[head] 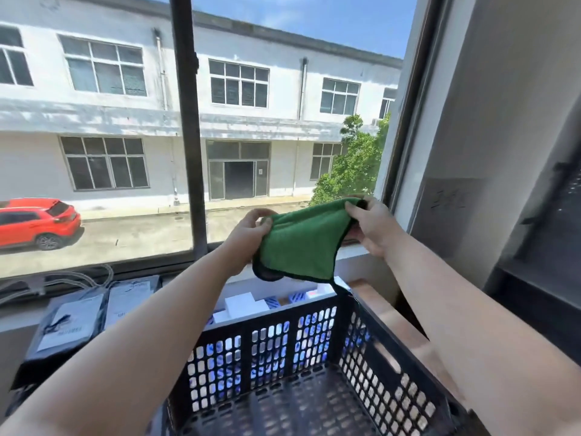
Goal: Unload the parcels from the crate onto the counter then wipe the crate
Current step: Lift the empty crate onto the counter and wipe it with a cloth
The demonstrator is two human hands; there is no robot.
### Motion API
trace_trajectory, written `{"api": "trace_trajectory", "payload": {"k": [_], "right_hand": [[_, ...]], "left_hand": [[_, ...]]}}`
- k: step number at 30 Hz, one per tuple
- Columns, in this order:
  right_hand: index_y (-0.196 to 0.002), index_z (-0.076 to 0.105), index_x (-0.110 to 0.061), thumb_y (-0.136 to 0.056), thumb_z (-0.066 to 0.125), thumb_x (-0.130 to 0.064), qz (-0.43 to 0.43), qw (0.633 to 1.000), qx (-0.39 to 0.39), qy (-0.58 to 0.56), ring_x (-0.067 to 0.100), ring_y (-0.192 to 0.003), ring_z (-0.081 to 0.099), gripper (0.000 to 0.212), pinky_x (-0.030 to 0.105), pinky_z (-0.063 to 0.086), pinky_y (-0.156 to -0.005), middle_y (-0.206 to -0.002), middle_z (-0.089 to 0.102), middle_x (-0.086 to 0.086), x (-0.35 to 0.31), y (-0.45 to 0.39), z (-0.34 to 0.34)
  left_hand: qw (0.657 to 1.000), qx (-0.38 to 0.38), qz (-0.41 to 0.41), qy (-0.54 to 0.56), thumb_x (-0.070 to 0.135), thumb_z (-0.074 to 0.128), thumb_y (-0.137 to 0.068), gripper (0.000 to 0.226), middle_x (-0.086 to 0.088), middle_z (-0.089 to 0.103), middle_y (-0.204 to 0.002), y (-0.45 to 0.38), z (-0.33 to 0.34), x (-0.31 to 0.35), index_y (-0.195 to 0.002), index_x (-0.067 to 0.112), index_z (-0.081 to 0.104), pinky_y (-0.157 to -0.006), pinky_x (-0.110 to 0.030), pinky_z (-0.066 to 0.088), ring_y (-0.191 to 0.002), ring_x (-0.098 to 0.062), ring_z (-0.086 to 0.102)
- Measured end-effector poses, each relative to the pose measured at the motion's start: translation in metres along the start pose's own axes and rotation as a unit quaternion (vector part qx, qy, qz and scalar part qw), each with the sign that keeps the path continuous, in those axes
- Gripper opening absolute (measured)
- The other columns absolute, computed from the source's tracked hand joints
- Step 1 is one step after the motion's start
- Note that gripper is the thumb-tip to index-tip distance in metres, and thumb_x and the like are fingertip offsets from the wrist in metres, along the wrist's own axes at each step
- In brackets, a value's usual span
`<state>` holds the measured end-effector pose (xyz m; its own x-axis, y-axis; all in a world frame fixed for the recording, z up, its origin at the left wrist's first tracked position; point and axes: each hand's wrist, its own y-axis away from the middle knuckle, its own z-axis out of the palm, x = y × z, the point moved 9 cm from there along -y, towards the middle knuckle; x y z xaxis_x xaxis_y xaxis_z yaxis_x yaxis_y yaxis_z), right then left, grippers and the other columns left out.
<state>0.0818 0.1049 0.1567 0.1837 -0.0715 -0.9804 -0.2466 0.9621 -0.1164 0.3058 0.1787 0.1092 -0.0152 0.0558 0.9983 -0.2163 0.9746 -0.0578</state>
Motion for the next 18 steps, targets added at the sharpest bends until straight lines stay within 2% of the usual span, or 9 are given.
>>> {"api": "trace_trajectory", "payload": {"k": [2,4,6,8,9,11,13,16,18], "right_hand": [[-0.105,0.057,-0.014,-0.100,0.054,-0.010,-0.035,0.999,-0.009,0.032,0.031,-0.101,0.061,0.007,0.046,0.057,-0.087,-0.114,0.060,0.016,-0.021,-0.003,0.013],[-0.104,0.059,-0.012,-0.095,0.062,-0.010,-0.064,0.996,-0.017,0.066,0.033,-0.104,0.063,0.009,0.045,0.059,-0.085,-0.116,0.062,0.017,-0.033,-0.004,0.029],[-0.099,0.061,-0.012,-0.090,0.070,-0.012,-0.086,0.990,-0.009,0.110,0.033,-0.100,0.066,0.013,0.045,0.060,-0.079,-0.108,0.065,0.015,-0.035,-0.002,0.043],[-0.093,0.063,-0.016,-0.084,0.077,-0.014,-0.105,0.984,0.018,0.142,0.029,-0.093,0.068,0.016,0.042,0.060,-0.077,-0.102,0.069,0.012,-0.033,0.000,0.047],[-0.089,0.064,-0.017,-0.081,0.080,-0.014,-0.119,0.980,0.037,0.154,0.026,-0.091,0.068,0.018,0.039,0.059,-0.078,-0.099,0.070,0.010,-0.033,0.000,0.045],[-0.083,0.064,-0.018,-0.078,0.082,-0.013,-0.133,0.977,0.054,0.157,0.022,-0.088,0.065,0.020,0.035,0.056,-0.083,-0.092,0.070,0.006,-0.034,-0.002,0.036],[-0.082,0.065,-0.017,-0.080,0.079,-0.016,-0.131,0.979,0.034,0.155,0.020,-0.084,0.061,0.015,0.033,0.053,-0.080,-0.084,0.066,0.003,-0.035,-0.003,0.029],[-0.086,0.067,-0.017,-0.081,0.077,-0.026,-0.129,0.972,0.000,0.197,0.017,-0.079,0.058,0.014,0.029,0.049,-0.073,-0.081,0.063,0.000,-0.039,-0.001,0.018],[-0.090,0.068,-0.018,-0.076,0.082,-0.030,-0.114,0.965,-0.032,0.233,0.017,-0.084,0.063,0.023,0.032,0.052,-0.079,-0.089,0.068,0.002,-0.040,-0.001,0.011]], "left_hand": [[0.996,-0.007,0.034,-0.078,0.028,0.053,-0.101,0.020,-0.012,0.059,-0.124,-0.003,0.008,0.009,-0.121,0.030,0.056,-0.082,-0.043,0.056,-0.101,-0.027,0.062],[0.982,0.018,0.116,-0.149,0.050,0.060,-0.090,0.042,-0.007,0.049,-0.137,0.001,0.021,0.026,-0.129,0.037,0.047,-0.098,-0.046,0.048,-0.122,-0.025,0.051],[0.968,0.013,0.171,-0.183,0.067,0.070,-0.069,0.079,-0.002,0.043,-0.141,0.011,0.047,0.038,-0.136,0.044,0.035,-0.103,-0.043,0.040,-0.128,-0.018,0.041],[0.962,-0.011,0.172,-0.213,0.060,0.082,-0.061,0.098,-0.001,0.047,-0.138,0.017,0.075,0.034,-0.139,0.046,0.024,-0.101,-0.043,0.044,-0.125,-0.018,0.046],[0.966,-0.004,0.156,-0.204,0.050,0.084,-0.065,0.092,-0.002,0.053,-0.129,0.017,0.082,0.032,-0.136,0.041,0.026,-0.097,-0.044,0.050,-0.116,-0.019,0.055],[0.977,0.029,0.115,-0.176,0.031,0.077,-0.081,0.054,-0.001,0.062,-0.105,0.008,0.078,0.028,-0.121,0.026,0.042,-0.087,-0.045,0.056,-0.096,-0.020,0.063],[0.974,0.034,0.104,-0.197,0.025,0.070,-0.089,0.021,-0.003,0.069,-0.096,-0.002,0.070,0.031,-0.105,0.017,0.060,-0.085,-0.046,0.057,-0.090,-0.024,0.066],[0.961,0.009,0.132,-0.242,0.024,0.068,-0.091,0.015,-0.007,0.072,-0.092,-0.007,0.064,0.046,-0.098,0.012,0.071,-0.085,-0.041,0.055,-0.088,-0.026,0.067],[0.951,0.033,0.148,-0.271,0.023,0.063,-0.095,0.013,-0.005,0.067,-0.089,-0.010,0.054,0.059,-0.097,0.011,0.067,-0.072,-0.030,0.050,-0.081,-0.022,0.062]]}}
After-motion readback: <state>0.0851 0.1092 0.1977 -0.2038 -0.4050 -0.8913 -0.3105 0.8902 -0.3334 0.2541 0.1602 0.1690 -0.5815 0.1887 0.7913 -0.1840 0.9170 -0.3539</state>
